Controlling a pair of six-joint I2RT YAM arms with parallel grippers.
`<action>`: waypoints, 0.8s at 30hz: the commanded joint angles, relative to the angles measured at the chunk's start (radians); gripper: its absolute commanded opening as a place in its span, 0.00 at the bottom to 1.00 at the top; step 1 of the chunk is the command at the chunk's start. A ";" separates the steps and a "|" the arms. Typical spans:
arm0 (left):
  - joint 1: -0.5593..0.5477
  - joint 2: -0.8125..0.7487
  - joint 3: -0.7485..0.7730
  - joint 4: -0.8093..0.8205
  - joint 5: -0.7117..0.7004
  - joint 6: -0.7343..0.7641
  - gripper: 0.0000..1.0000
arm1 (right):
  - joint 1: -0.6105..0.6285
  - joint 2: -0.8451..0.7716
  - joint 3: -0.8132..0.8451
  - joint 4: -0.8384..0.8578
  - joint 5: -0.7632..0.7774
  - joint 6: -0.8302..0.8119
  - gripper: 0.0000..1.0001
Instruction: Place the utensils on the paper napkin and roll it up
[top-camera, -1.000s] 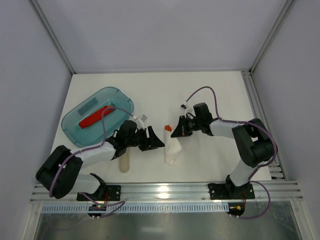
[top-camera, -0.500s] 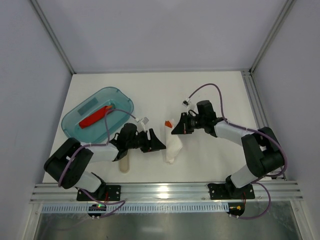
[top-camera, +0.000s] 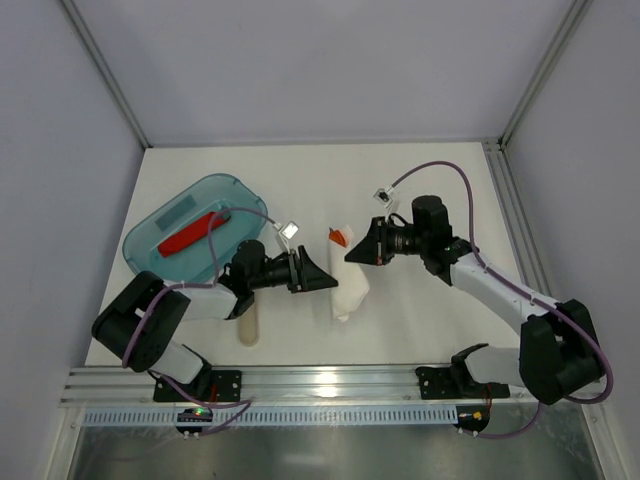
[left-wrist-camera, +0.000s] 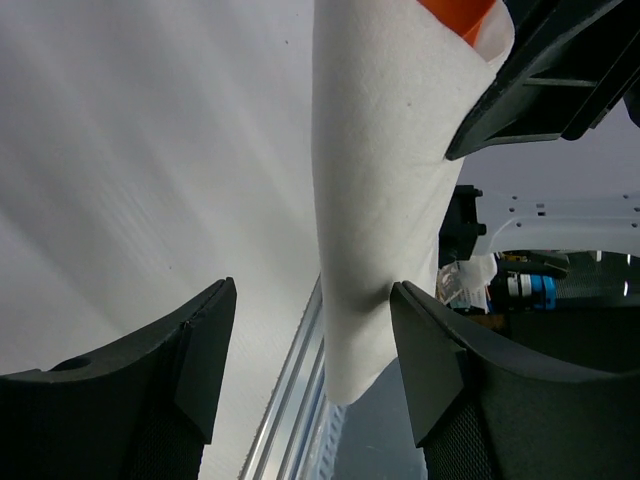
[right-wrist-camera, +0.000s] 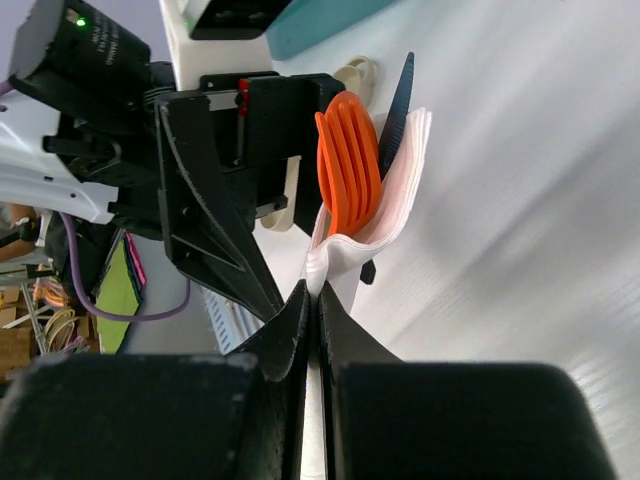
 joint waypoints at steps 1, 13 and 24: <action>0.004 -0.027 0.037 0.100 0.071 -0.015 0.68 | -0.003 -0.058 -0.003 0.021 -0.054 0.043 0.04; -0.029 0.005 0.065 0.251 0.121 -0.108 0.65 | -0.001 -0.115 -0.003 0.066 -0.084 0.103 0.04; -0.040 0.085 0.073 0.341 0.144 -0.159 0.54 | -0.001 -0.104 -0.015 0.081 -0.089 0.103 0.04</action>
